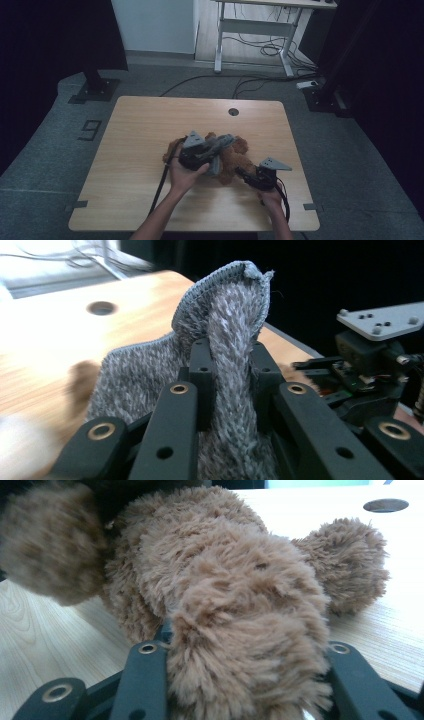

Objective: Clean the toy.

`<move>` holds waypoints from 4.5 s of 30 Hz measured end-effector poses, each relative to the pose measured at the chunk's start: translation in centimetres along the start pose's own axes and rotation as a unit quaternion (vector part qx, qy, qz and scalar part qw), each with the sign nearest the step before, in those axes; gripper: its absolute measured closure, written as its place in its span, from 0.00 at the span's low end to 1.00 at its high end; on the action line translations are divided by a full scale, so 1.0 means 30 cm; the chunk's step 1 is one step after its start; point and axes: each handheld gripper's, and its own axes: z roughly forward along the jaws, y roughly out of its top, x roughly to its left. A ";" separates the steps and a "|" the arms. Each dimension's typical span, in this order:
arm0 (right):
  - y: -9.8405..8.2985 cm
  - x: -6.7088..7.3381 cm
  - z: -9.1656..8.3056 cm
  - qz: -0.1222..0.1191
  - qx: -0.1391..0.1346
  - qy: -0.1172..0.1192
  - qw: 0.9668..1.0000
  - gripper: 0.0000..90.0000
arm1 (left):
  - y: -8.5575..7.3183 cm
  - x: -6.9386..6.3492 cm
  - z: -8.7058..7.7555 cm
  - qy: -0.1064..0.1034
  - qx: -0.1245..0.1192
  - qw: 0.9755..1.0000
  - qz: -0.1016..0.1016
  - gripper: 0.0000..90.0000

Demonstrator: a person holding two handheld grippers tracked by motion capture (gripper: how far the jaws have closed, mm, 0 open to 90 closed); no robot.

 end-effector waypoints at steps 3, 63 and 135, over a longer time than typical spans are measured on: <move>-0.002 0.001 -0.003 0.002 0.001 0.000 1.000 0.64 | -0.006 -0.024 0.055 -0.010 0.026 1.000 0.006 0.86; -0.013 -0.004 -0.019 0.008 0.004 0.013 1.000 0.65 | -0.262 -0.047 0.064 -0.001 0.050 0.999 0.020 0.86; -0.028 -0.018 -0.026 -0.009 0.003 0.039 0.999 0.64 | -0.357 -0.058 0.012 0.010 0.061 0.998 0.020 0.86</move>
